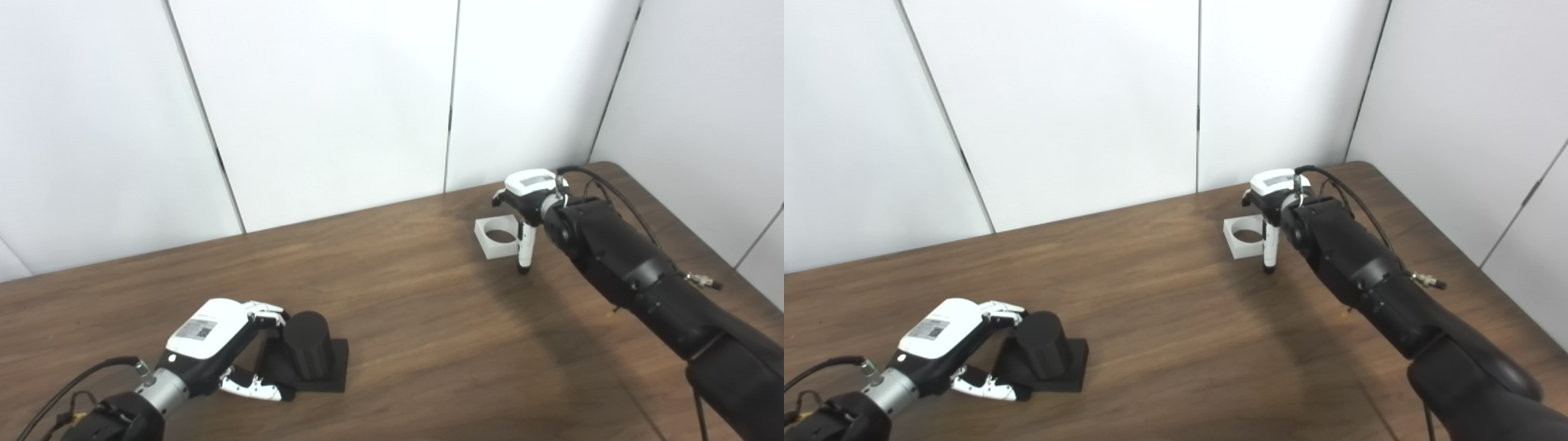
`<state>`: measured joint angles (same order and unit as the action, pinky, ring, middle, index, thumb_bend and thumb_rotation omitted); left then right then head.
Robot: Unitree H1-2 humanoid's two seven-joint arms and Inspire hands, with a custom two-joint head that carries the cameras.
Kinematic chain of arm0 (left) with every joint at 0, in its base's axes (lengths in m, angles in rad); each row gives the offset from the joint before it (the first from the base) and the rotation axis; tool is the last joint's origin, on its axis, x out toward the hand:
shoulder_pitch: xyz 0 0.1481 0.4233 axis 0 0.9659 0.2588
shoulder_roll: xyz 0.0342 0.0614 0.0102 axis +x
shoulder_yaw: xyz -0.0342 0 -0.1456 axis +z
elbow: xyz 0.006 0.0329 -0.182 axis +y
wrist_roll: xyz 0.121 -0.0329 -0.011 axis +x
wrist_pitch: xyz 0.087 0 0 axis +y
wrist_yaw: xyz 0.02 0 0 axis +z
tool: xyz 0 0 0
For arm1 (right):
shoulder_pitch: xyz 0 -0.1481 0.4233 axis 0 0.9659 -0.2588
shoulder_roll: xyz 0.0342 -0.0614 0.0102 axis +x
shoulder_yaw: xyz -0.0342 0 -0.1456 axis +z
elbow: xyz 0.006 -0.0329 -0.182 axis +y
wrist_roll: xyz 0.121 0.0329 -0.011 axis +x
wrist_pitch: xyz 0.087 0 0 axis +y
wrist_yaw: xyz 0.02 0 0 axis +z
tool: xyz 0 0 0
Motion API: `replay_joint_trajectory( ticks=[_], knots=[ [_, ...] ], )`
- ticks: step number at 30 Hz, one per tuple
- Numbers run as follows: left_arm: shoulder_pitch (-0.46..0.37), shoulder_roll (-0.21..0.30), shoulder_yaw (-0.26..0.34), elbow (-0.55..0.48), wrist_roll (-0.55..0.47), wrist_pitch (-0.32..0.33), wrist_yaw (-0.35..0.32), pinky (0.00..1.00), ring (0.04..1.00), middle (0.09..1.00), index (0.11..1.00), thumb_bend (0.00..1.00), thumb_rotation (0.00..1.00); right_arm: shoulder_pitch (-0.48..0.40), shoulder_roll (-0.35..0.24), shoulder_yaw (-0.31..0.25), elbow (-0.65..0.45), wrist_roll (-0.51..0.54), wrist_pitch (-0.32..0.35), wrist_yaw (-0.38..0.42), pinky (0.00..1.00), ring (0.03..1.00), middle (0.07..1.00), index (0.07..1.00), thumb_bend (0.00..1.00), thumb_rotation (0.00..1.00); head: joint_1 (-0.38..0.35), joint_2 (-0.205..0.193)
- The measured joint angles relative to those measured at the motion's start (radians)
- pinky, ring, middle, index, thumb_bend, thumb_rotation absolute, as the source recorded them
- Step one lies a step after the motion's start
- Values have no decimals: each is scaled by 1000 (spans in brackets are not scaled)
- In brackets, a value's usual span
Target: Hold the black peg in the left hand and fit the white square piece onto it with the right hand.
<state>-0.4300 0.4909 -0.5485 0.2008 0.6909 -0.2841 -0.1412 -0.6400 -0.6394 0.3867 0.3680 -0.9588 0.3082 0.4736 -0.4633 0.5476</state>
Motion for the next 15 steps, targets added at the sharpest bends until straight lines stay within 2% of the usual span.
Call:
replay_joint_trajectory(
  ticks=[8,9,10,12,15],
  knots=[
    [4,3,3,-10,0,2,-14,681,814,795,492,523,56,-28,5,5,59,23,-25,-2,847,881,857,626,835,201,3,11],
    [4,4,3,-12,0,3,-17,682,815,796,492,522,56,-29,5,5,62,26,-24,-2,844,872,847,560,683,176,3,11],
    [4,5,4,-13,0,3,-19,680,816,797,492,522,56,-29,5,5,63,27,-23,-2,841,860,827,519,590,161,3,11],
    [4,5,5,-13,-1,3,-20,679,815,798,492,522,56,-32,5,10,62,28,-20,3,832,835,783,499,540,155,11,17],
    [5,6,6,-14,-1,3,-24,676,810,795,492,522,56,-41,5,21,62,28,-20,18,800,803,743,493,523,151,15,21]
  ],
)
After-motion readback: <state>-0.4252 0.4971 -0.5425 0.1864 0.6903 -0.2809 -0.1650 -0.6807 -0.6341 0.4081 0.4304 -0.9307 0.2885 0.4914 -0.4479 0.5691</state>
